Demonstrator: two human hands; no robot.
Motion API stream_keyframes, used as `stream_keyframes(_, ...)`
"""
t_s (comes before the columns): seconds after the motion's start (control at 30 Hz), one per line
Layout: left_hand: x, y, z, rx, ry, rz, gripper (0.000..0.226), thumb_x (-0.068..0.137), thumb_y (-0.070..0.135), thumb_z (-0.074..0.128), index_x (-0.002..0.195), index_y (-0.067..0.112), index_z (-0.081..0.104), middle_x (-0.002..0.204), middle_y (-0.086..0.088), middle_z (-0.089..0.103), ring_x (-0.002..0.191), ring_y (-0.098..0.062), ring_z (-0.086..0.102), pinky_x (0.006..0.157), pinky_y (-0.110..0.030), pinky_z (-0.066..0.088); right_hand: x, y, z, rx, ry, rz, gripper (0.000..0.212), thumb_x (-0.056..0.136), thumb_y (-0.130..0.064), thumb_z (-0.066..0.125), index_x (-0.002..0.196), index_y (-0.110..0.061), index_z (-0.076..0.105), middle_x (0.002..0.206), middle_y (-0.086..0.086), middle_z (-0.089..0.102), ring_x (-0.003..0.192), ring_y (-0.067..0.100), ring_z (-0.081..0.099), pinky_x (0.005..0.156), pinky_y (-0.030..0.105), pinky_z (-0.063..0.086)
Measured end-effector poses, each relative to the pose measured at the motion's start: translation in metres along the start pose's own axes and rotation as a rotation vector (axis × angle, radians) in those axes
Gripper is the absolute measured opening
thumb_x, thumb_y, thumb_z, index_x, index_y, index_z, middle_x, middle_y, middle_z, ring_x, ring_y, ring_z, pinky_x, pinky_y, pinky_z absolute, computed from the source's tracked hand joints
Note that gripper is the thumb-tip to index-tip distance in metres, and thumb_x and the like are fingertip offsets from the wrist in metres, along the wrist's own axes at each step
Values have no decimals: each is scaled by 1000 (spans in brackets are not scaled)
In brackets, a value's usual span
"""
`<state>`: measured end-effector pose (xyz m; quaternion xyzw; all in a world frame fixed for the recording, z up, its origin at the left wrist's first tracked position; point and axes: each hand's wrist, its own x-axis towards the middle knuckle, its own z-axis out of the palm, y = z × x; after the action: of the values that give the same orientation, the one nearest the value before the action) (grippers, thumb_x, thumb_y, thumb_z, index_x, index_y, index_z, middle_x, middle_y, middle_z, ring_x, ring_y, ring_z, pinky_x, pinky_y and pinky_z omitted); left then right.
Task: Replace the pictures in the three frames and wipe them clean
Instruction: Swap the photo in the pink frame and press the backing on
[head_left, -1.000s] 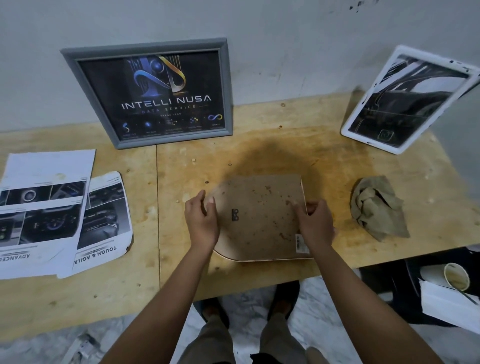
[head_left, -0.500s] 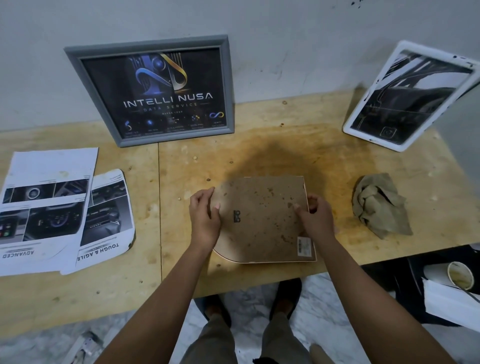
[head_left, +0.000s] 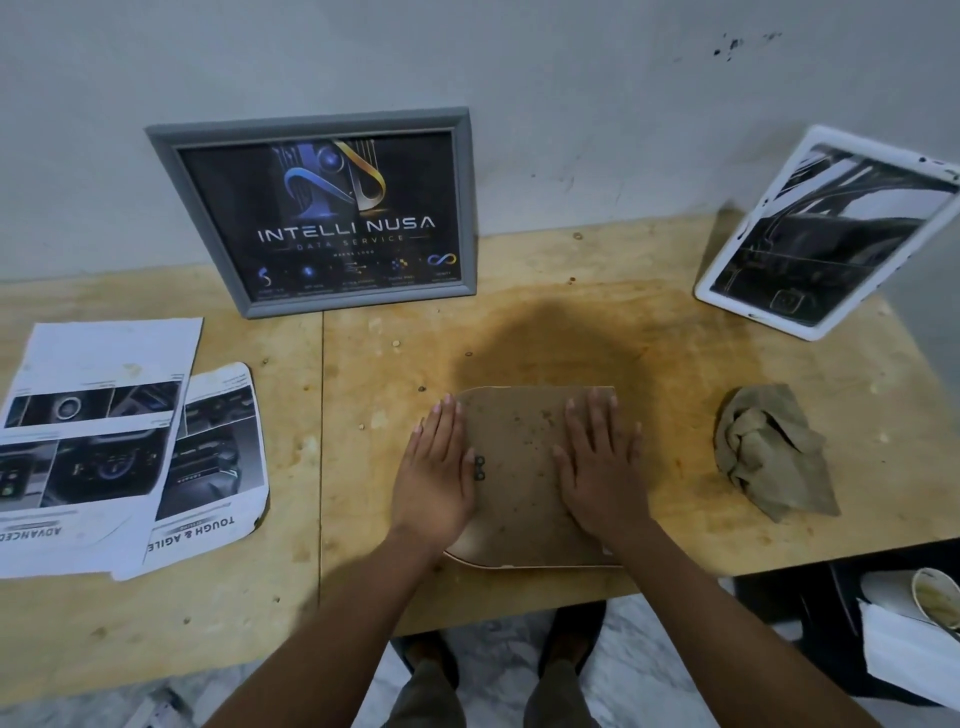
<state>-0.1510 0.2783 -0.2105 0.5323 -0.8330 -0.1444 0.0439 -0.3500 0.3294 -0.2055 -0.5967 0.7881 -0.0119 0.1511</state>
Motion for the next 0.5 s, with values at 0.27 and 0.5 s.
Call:
stream_keyframes(0.27,2,-2,2,65,48,22,55,95,28,23,143,1,28,150,-12,31,140,-22,25,113,-32,14,6,-13,-7,-57,36,25,63,93,-45,18,140,-9,39,150,20,29,142,32,18,113,43,-11)
stream_keyframes(0.5,5,-2,-3,8,79,32,52,95,28,26,139,3,40,146,-11,40,136,-22,36,111,-31,25,17,-19,-26,-21,-27,-16,50,98,-37,28,136,-6,40,149,24,26,142,37,14,117,45,2)
